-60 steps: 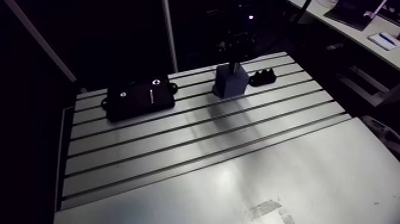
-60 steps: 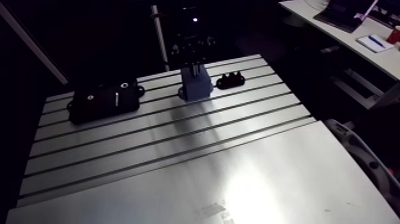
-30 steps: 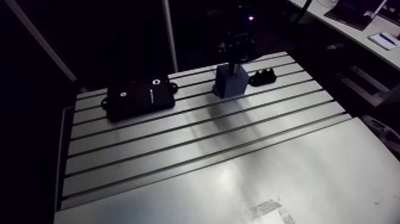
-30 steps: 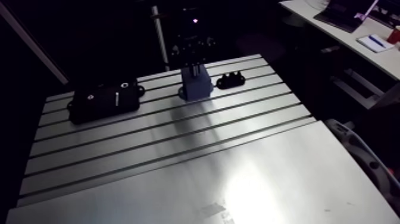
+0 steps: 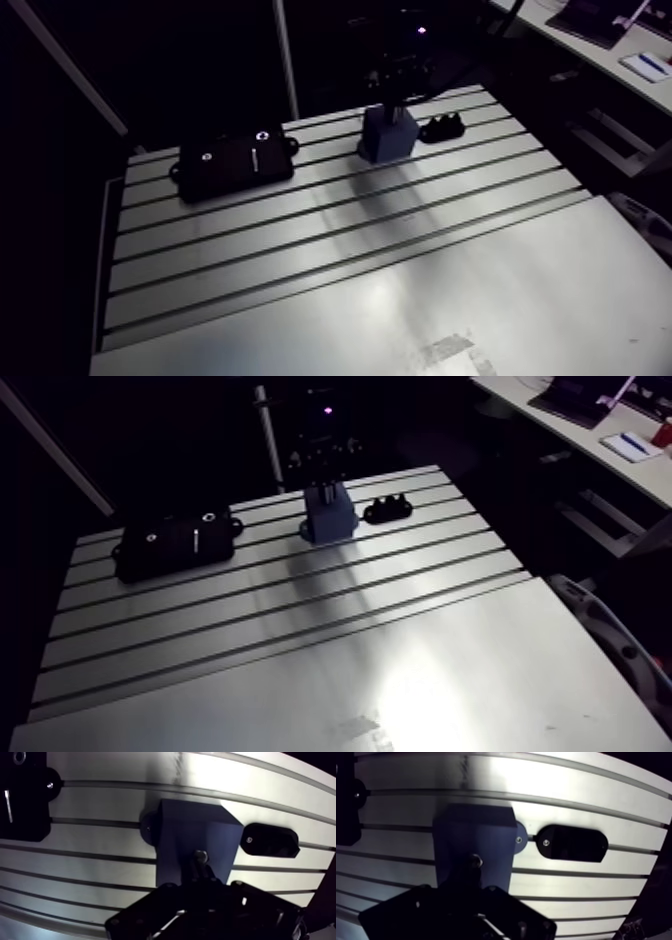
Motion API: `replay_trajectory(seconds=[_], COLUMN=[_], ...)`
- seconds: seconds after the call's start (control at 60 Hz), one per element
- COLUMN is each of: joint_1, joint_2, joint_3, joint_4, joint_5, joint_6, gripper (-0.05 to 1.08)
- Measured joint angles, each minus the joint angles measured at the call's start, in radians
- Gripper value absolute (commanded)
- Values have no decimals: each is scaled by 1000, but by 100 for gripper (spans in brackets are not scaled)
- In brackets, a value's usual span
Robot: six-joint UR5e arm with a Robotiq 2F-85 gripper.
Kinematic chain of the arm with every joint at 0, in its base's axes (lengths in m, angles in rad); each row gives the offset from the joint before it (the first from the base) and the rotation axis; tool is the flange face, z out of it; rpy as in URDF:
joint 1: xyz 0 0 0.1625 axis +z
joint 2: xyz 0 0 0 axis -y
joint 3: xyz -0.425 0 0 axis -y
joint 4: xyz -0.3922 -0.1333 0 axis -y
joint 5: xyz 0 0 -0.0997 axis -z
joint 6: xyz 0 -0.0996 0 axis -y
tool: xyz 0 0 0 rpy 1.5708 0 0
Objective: Pick up the M10 bolt and insert it into the hex recess until seated.
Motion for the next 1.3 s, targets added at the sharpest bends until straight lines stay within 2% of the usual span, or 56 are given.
replay_trajectory(seconds=[0.667,0.683,0.7,0.717,0.733,0.75,0.767,0.783,0.8,1.017,1.3], joint_1=[1,1,1,1,1,1,1,1,2,6,9], joint_2=[-7,-7,-7,-8,-8,-8,-9,-9,-10,-38,-123], joint_3=[-17,-16,-17,-17,-17,-17,-17,-17,-17,-21,-47], joint_4=[5,5,5,5,6,6,7,7,8,49,158], joint_5=[0,0,0,0,0,0,0,0,-1,1,4], joint_6=[-15,-15,-15,-15,-15,-16,-16,-16,-16,-13,23], gripper=[100,93,93,72,40,40,9,9,2,0,0])
